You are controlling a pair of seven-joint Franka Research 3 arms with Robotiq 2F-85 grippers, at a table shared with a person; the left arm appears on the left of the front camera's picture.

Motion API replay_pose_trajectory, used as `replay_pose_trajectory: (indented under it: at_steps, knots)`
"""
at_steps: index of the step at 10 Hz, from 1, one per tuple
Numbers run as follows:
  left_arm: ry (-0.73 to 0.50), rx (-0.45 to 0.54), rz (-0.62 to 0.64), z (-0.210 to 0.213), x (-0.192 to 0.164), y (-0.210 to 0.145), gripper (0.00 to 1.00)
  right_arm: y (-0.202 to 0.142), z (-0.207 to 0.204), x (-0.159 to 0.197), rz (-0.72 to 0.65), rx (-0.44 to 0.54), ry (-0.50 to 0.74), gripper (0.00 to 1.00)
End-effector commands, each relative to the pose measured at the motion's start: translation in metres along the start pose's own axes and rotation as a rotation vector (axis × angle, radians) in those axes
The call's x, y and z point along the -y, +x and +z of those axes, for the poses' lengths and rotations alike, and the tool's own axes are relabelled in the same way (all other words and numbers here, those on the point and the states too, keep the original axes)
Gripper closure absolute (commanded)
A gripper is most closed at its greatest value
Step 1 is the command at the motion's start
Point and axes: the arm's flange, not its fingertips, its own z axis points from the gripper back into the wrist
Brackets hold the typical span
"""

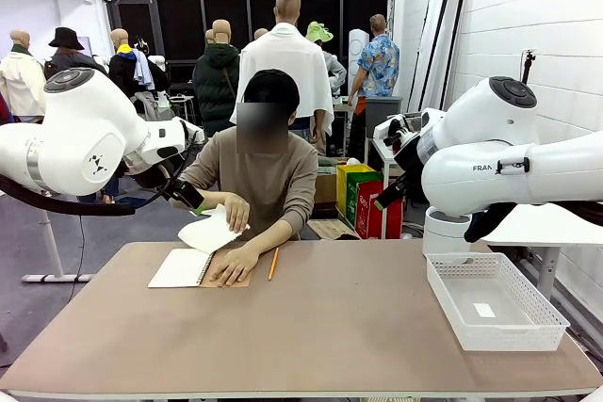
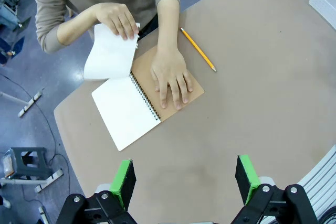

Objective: Sort the paper based on its condition.
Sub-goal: If a person hands you a paper, place it in the Organizing basket , and if it's crumpled, put it in the Trash can.

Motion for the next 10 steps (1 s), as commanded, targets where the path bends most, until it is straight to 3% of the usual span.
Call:
replay_pose_trajectory:
  at_steps: [1,10]
  knots:
    - [0.0,0.0,0.001,0.0005,-0.0002,0.0002,0.0,-0.0005,0.0002,-0.0003,-0.007,-0.006,0.0,0.0]
    - [0.0,0.0,0.001,0.0005,-0.0002,0.0002,0.0,-0.0005,0.0002,-0.0003,-0.007,-0.006,0.0,0.0]
